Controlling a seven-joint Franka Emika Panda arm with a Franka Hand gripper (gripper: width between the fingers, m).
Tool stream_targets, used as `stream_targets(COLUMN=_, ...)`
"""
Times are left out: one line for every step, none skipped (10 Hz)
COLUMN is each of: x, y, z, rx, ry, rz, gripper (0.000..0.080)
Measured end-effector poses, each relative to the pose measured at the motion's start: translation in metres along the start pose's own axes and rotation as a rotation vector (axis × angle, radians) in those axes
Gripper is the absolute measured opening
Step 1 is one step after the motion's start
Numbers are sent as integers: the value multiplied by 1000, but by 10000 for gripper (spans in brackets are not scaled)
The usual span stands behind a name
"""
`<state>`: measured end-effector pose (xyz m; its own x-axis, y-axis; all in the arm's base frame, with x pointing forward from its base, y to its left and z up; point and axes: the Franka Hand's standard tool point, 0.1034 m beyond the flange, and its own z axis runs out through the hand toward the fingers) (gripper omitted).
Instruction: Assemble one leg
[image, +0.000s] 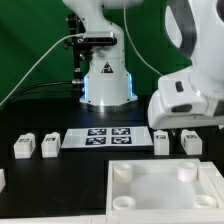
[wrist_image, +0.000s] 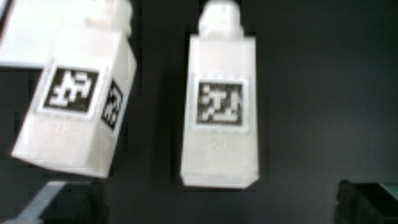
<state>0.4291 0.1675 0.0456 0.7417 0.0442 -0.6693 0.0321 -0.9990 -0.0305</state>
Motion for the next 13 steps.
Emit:
stream_targets(x=5, y=0, z=-2, rx=2, ry=-35, rz=-2, gripper=648)
stream_targets(x=6, y=1, z=-2, rx=3, ry=-34, rz=-1, gripper=648)
stream_targets(x=6, y=1, z=-1, rx=2, ry=-35, rz=-2, gripper=648)
stream_targets(x=6, y=1, z=0, rx=2, ry=-36, rz=-2, gripper=648)
stream_targets(x=4, y=0, z=5, rx=-1, ry=-46, rz=7, gripper=648)
stream_targets(x=3, y=-3, z=13, rx=-7, ry=-61, rz=11, gripper=648)
stream_targets(x=2, y=-5, z=22, rx=-12, ry=-76, rz=9, gripper=648)
stream_targets(x=1, y=-5, z=28, rx=-16, ry=-86, rz=9, gripper=648)
stream_targets(x=1, y=-6, z=36, rx=-20, ry=-97, rz=20, gripper=648)
stream_targets(x=1, y=-8, z=41, rx=-23, ry=-106, rz=24, gripper=648)
stream_targets(x=2, y=-8, z=45, rx=-24, ry=-113, rz=23, gripper=648)
stream_targets(x=2, y=-8, z=47, rx=-25, ry=-117, rz=23, gripper=648)
stream_targets(x=2, y=-8, z=47, rx=-25, ry=-117, rz=23, gripper=648)
